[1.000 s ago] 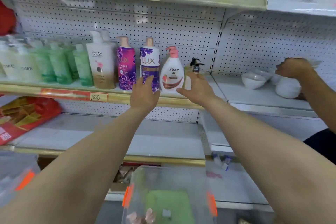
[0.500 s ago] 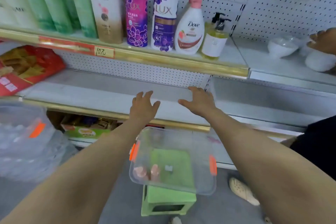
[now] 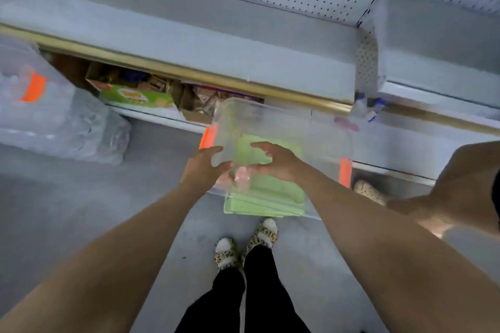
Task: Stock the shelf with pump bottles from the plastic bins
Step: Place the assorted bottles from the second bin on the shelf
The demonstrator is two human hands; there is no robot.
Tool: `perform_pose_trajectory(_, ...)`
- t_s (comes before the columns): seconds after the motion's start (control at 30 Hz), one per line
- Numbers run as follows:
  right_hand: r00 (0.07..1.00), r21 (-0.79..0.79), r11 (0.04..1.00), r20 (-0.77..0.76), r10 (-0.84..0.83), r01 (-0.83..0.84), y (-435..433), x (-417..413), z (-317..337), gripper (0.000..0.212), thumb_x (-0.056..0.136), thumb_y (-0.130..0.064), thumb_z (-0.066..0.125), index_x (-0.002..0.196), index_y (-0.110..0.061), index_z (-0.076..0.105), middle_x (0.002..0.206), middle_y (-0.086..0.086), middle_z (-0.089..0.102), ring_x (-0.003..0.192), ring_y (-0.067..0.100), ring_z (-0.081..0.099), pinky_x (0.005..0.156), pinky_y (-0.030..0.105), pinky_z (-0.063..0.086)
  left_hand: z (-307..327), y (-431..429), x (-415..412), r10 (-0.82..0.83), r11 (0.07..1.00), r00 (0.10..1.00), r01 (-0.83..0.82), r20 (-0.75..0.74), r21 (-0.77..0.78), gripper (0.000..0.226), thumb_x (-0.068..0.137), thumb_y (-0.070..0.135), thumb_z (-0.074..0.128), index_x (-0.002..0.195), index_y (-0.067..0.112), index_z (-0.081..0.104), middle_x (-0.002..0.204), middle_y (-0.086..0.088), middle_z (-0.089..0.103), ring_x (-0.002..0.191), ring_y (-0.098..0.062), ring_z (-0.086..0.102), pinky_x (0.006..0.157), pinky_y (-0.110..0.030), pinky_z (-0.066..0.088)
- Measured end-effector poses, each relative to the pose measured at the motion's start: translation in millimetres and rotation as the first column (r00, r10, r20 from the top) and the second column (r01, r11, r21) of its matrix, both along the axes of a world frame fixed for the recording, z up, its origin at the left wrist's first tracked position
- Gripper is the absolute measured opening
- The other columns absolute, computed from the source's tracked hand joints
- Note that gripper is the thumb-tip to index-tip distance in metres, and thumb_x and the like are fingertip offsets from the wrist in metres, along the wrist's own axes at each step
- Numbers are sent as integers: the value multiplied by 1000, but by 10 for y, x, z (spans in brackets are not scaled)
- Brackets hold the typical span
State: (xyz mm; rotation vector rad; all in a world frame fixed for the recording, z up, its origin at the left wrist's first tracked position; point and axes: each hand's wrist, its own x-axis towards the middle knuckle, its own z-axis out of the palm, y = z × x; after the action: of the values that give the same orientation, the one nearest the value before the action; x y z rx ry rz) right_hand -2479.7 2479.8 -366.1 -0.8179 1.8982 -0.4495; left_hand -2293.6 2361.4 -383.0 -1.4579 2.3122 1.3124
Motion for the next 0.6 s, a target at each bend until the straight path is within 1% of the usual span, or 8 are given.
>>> perform_pose_trajectory(0.13,994,-22,999,106,39,-37,-57,209,-257,63,76,-52,79,135,-44,55,148,-9,46,133,13,44,89,22,38,-230,41,154,-15,999,1000,15,-14,-44,50,79,39,80,124,22,68,134,-2,61,122,-23,56,100,-23,36)
perform_pose_trajectory(0.23,995,-20,999,93,39,-37,-137,307,-363,46,75,-54,79,115,-34,70,127,-12,61,120,10,54,80,16,41,-324,35,147,-23,995,1000,23,0,-98,50,79,44,78,125,27,67,128,-2,65,121,-25,52,97,-30,38)
perform_pose_trajectory(0.3,999,-31,999,21,39,-38,-135,323,-411,39,74,-50,82,102,-25,72,111,-8,67,108,14,59,85,27,48,-361,49,133,-23,994,1000,25,19,-106,52,78,45,78,126,29,65,127,-2,65,123,-25,48,98,-35,40)
perform_pose_trajectory(0.37,998,-29,999,-58,34,-36,-116,304,-442,34,76,-42,82,98,-21,67,105,0,67,101,20,61,85,36,52,-393,75,119,-50,992,998,55,48,-113,54,78,42,78,128,27,64,129,-2,64,124,-24,45,100,-36,40)
perform_pose_trajectory(0.43,997,-18,1000,-72,11,-12,-112,272,-452,33,78,-37,79,104,-23,62,108,1,65,98,21,61,77,33,53,-410,102,93,-77,987,993,89,85,-137,56,78,42,79,129,26,64,131,1,63,125,-24,43,100,-35,39)
perform_pose_trajectory(0.5,999,2,1000,-36,19,-19,-122,256,-454,43,80,-35,77,116,-28,56,117,0,59,98,19,59,65,22,48,-410,119,62,-78,983,989,97,125,-155,57,78,43,79,130,27,63,133,5,62,125,-22,41,99,-33,39)
perform_pose_trajectory(0.53,1000,13,1000,-18,23,-23,-125,251,-466,49,80,-33,76,122,-28,53,121,1,56,101,19,58,64,20,45,-406,121,46,-72,984,987,93,141,-153,58,78,44,78,131,27,62,134,6,61,126,-21,40,99,-33,40)
perform_pose_trajectory(0.6,1000,20,1000,-10,21,-21,-113,228,-514,56,81,-29,74,130,-24,48,130,4,55,109,21,55,73,25,42,-393,123,21,-55,988,986,77,157,-137,58,79,46,77,132,29,61,134,8,60,128,-19,37,97,-32,40)
